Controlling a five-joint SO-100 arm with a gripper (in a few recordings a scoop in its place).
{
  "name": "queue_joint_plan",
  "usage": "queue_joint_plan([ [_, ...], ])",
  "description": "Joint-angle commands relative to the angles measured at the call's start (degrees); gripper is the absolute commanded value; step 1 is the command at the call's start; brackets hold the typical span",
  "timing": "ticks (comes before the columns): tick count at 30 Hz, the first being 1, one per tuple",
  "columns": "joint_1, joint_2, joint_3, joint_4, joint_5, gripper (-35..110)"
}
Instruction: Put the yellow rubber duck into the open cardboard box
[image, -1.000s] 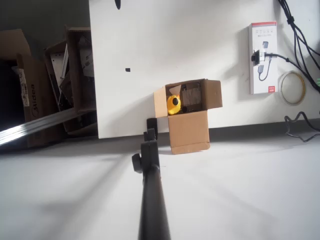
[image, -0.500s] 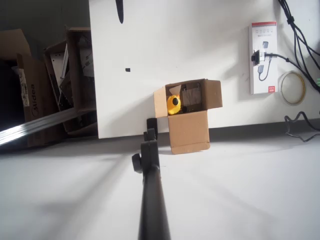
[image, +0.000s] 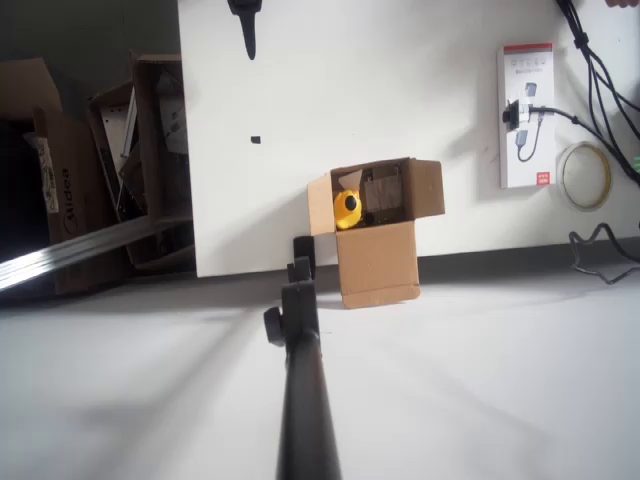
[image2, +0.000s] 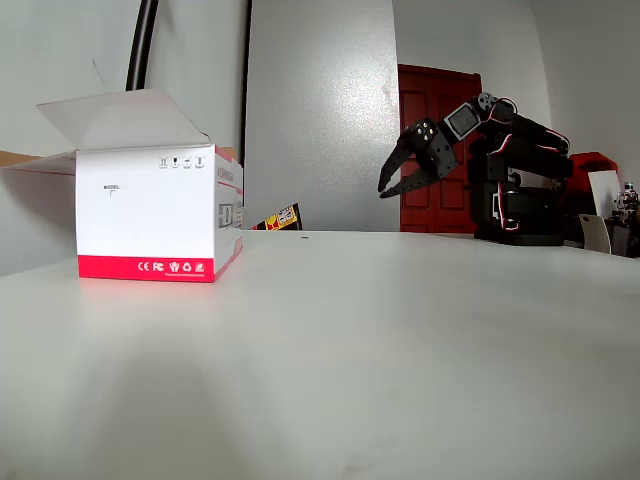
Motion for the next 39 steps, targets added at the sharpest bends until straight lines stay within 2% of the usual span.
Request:
queue_joint_plan([
  [1, -0.53, 0.35, 1.67, -1.14, 0.18, -1],
  [39, 0.18, 0.79, 4.92, -2.02, 0.18, 0],
])
